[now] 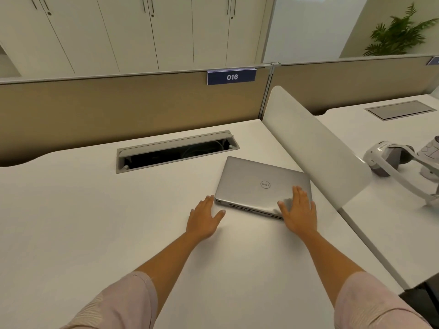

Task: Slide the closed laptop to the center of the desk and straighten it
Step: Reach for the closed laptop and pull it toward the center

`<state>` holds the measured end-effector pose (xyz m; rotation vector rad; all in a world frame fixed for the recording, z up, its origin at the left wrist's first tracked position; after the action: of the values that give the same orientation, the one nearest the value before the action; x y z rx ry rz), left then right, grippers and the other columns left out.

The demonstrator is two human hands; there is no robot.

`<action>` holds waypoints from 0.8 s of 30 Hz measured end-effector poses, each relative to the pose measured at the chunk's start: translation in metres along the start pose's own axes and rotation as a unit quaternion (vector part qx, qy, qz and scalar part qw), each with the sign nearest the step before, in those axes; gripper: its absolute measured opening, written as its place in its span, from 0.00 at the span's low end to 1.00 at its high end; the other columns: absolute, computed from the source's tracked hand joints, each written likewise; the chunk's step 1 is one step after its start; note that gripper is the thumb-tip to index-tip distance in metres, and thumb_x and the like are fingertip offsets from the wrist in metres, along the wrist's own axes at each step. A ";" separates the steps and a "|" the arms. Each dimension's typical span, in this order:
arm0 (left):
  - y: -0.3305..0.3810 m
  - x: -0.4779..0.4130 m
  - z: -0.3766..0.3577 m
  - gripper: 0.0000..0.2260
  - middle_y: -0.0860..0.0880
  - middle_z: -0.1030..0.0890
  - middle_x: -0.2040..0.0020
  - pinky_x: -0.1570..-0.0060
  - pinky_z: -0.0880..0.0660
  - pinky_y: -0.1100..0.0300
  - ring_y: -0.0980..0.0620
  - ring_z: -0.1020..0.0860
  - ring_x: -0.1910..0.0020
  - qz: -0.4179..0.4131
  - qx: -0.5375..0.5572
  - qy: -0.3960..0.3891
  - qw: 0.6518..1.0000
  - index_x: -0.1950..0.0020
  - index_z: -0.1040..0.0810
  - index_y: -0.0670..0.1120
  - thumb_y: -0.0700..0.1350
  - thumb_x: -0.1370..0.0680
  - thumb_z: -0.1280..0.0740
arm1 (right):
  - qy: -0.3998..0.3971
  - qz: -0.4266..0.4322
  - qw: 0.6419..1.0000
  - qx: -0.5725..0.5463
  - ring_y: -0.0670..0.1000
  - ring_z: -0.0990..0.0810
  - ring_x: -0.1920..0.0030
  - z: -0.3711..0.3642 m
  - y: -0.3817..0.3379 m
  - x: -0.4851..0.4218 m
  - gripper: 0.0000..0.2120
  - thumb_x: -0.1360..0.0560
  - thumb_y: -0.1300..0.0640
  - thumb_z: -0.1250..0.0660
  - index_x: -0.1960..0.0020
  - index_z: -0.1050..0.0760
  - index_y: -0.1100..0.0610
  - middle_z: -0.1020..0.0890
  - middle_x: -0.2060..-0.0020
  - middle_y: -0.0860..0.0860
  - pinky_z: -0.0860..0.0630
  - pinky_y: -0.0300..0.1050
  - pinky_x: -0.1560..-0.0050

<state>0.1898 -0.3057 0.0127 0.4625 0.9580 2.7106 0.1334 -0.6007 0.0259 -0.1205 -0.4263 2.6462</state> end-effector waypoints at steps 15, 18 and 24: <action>0.036 -0.055 -0.008 0.39 0.44 0.34 0.25 0.31 0.35 0.46 0.41 0.36 0.27 0.197 0.251 0.025 0.947 0.22 0.43 0.45 0.60 0.26 0.30 | -0.042 -0.294 0.926 -0.233 0.61 0.34 0.31 -0.002 0.040 -0.047 0.41 0.30 0.46 0.27 0.28 0.41 0.64 0.34 0.30 0.60 0.31 0.58 0.36; 0.030 -0.056 0.001 0.41 0.44 0.31 0.26 0.34 0.32 0.49 0.42 0.32 0.30 0.203 0.218 0.051 0.953 0.23 0.40 0.45 0.60 0.29 0.27 | -0.048 -0.333 0.908 -0.250 0.60 0.36 0.30 -0.002 0.037 -0.048 0.43 0.32 0.45 0.25 0.27 0.42 0.63 0.35 0.29 0.60 0.33 0.56 0.36; 0.016 -0.055 0.016 0.30 0.40 0.19 0.48 0.51 0.25 0.51 0.42 0.21 0.50 0.238 0.206 0.056 0.947 0.42 0.23 0.39 0.63 0.30 0.28 | -0.084 -0.389 0.874 -0.280 0.62 0.37 0.31 -0.001 0.036 -0.034 0.41 0.33 0.44 0.24 0.28 0.38 0.60 0.38 0.30 0.59 0.33 0.57 0.37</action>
<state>0.2446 -0.3263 0.0231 0.7013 1.6491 2.9691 0.1486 -0.6460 0.0139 0.0917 -1.0434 1.6847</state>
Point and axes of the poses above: each hand's wrist, its own x-axis away from the middle knuckle, its own z-axis out of the back of the hand, y = z × x, the point moved 6 cm from there along -x, towards the middle knuckle
